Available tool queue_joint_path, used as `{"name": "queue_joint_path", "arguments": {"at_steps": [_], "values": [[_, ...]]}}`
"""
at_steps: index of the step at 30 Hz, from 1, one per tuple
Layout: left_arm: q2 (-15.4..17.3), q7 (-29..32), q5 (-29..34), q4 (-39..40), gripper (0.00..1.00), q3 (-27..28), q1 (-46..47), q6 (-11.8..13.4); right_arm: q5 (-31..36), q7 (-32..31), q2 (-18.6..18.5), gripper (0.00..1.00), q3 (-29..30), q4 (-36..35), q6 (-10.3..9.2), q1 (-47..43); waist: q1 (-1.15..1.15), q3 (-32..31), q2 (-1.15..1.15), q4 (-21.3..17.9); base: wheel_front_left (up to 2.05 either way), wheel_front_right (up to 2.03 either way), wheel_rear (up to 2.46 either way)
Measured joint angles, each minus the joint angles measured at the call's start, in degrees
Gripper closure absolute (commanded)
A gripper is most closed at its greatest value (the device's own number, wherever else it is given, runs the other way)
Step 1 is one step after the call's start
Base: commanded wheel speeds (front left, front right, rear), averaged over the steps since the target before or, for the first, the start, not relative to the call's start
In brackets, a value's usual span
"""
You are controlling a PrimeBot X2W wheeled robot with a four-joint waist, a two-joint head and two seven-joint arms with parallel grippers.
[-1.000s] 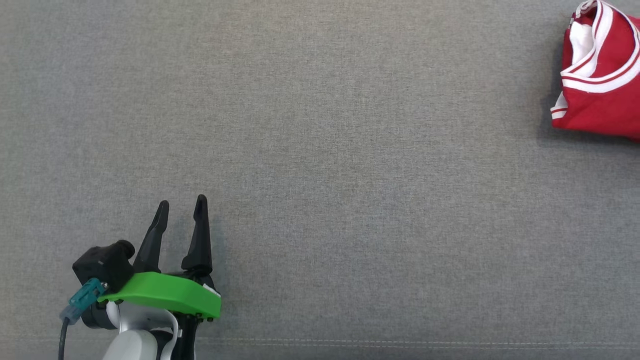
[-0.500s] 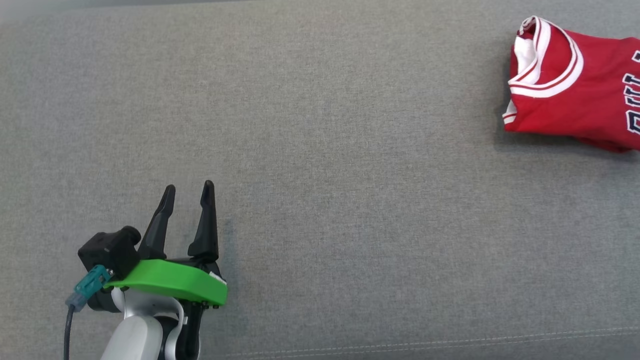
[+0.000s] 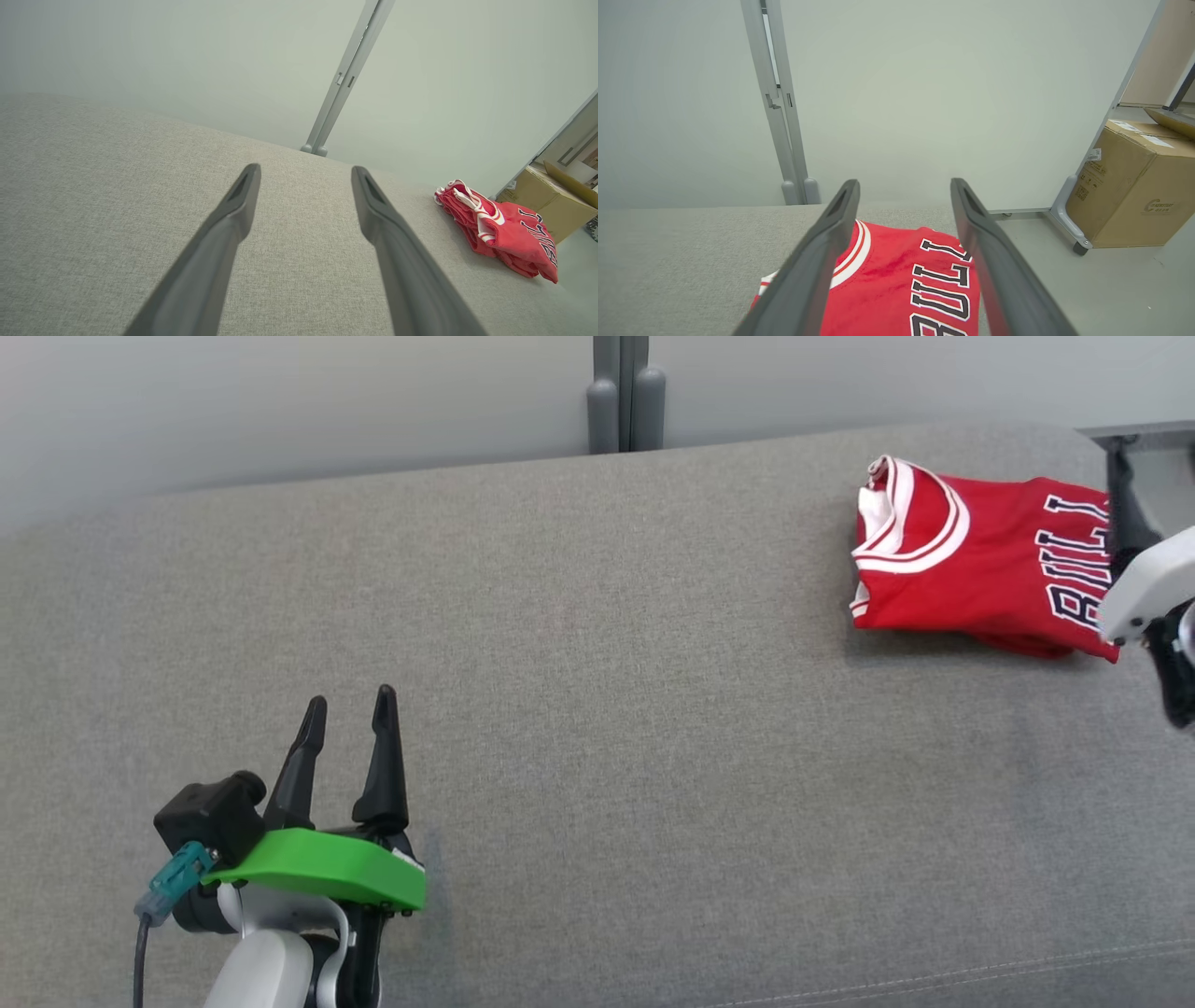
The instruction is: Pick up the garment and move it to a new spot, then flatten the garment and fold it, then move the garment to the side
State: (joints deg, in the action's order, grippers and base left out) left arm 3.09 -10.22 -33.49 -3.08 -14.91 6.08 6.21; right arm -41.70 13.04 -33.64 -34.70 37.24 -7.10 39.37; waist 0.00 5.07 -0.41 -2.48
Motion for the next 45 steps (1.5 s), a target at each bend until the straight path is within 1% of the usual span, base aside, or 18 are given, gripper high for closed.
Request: {"name": "queue_joint_path", "arguments": {"at_steps": [4,9,11,16,18,22,26,31,35,41,45], "values": [[0.0,-0.2,-0.3,-0.3,0.00,0.0,-0.8,0.0,-0.8,0.3,2.5,0.00,-0.3,-2.0,0.00,-4.0,0.00,-2.9,0.00,-0.6,0.00,0.00,0.00],[-0.1,-0.6,-0.6,-0.6,0.00,0.2,-2.1,0.0,-1.5,1.1,4.4,0.00,0.8,-4.7,-0.05,-7.1,0.00,-5.3,0.00,-1.0,0.00,0.00,0.00],[-0.1,-1.2,0.4,-0.7,0.00,0.3,-2.8,0.1,-1.8,1.3,6.0,0.00,1.5,-6.7,-0.05,-9.6,0.00,-6.6,0.00,-1.0,0.00,0.00,0.00],[-0.1,-1.9,0.5,-0.8,0.00,1.6,-4.1,0.2,-1.5,1.3,9.4,0.00,2.2,-9.4,-0.07,-14.5,0.00,-7.7,0.00,-0.8,0.00,0.00,0.00],[-0.1,-1.9,0.8,-1.1,0.00,1.7,-4.5,0.4,-0.5,1.3,10.3,0.00,3.6,-9.8,-0.07,-16.2,0.00,-7.8,0.00,-0.6,0.00,0.00,0.00],[-0.1,-2.0,2.1,-1.4,0.00,1.8,-5.6,0.4,2.8,1.3,11.1,0.00,8.5,-12.7,-0.09,-18.9,0.00,-8.0,0.00,0.0,0.00,0.00,0.00],[-0.1,-2.4,2.5,-1.6,0.00,2.0,-7.1,0.4,7.3,1.3,13.7,0.00,10.4,-16.0,-0.09,-21.4,0.00,-8.1,0.00,0.1,0.00,0.00,0.00],[-0.1,-2.5,3.1,-2.0,0.00,2.8,-9.1,0.5,10.9,1.3,15.4,0.00,13.6,-18.5,-0.10,-26.4,0.00,-8.3,0.00,0.1,0.00,0.00,0.00],[0.0,-2.5,3.5,-2.1,0.00,3.4,-10.8,0.5,13.1,1.3,17.4,0.00,15.0,-20.6,-0.10,-29.9,0.00,-8.4,0.00,0.1,0.00,0.00,0.00],[0.1,-2.5,5.4,-2.2,0.00,3.6,-11.8,0.6,16.0,1.3,19.4,0.00,17.1,-23.7,-0.10,-34.0,0.00,-8.4,0.00,0.2,0.00,0.00,0.00],[0.2,-2.5,6.1,-2.3,0.00,3.7,-12.4,0.6,17.5,1.3,20.8,0.00,17.5,-25.0,-0.10,-36.5,0.00,-8.5,0.00,0.3,0.00,0.00,0.00]]}}
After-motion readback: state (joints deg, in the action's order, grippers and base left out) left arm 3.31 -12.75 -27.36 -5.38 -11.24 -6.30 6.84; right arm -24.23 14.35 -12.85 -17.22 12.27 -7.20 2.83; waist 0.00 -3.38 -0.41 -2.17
